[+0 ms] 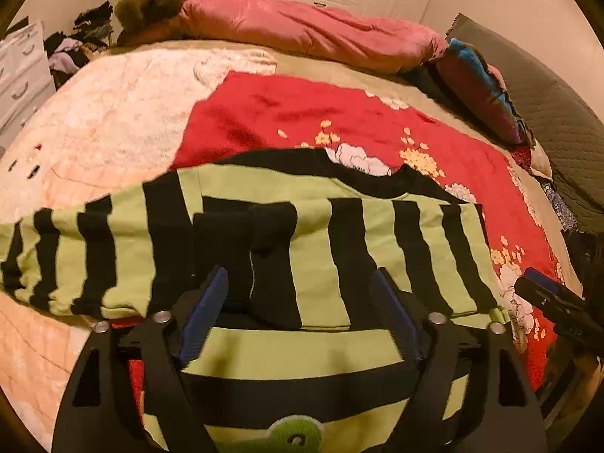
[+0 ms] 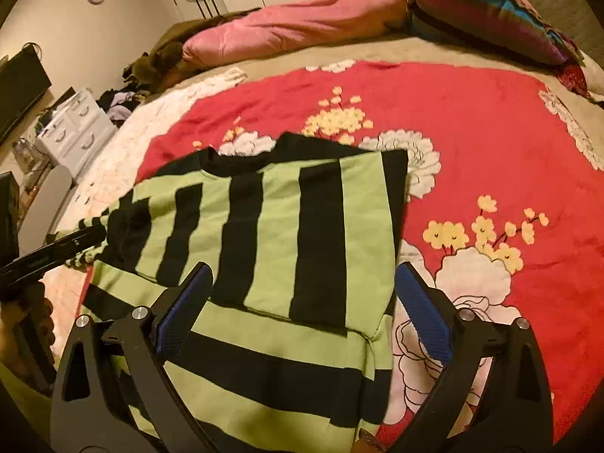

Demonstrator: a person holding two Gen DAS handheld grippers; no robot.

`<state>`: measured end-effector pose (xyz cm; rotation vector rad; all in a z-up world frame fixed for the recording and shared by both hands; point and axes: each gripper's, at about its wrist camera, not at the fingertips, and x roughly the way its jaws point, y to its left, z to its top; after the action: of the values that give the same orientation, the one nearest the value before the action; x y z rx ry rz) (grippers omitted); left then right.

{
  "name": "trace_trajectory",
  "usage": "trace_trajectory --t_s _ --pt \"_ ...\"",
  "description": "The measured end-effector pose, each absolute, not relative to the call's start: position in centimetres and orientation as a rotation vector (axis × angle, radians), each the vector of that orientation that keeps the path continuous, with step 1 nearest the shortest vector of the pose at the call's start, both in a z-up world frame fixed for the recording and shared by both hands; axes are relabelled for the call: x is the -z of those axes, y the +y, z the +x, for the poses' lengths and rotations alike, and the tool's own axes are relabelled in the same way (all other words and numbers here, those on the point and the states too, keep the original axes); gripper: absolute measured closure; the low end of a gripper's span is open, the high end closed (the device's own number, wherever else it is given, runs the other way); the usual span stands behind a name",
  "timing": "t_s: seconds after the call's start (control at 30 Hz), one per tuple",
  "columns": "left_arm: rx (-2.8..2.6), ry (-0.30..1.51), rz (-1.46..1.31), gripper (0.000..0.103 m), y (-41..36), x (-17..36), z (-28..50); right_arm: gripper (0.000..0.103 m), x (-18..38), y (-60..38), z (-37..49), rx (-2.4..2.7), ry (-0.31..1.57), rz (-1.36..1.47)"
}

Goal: Fold small clothes
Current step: 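Lift both tools away from the folded sleeve, then move the left tool to the other sleeve's black cuff and grasp it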

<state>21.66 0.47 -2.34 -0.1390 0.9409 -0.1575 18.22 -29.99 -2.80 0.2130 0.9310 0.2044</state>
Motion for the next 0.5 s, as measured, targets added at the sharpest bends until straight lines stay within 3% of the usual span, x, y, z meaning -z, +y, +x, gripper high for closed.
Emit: trace_trajectory --t_s 0.2,0.5 --pt "0.156 0.912 -0.118 0.005 1.0 0.2 19.8 0.009 1.3 -29.5 17.4 -0.207 0.906 0.210" --pt "0.127 0.896 -0.149 0.005 3.5 -1.2 17.5 0.009 -0.5 -26.9 16.4 -0.251 0.887 0.171"
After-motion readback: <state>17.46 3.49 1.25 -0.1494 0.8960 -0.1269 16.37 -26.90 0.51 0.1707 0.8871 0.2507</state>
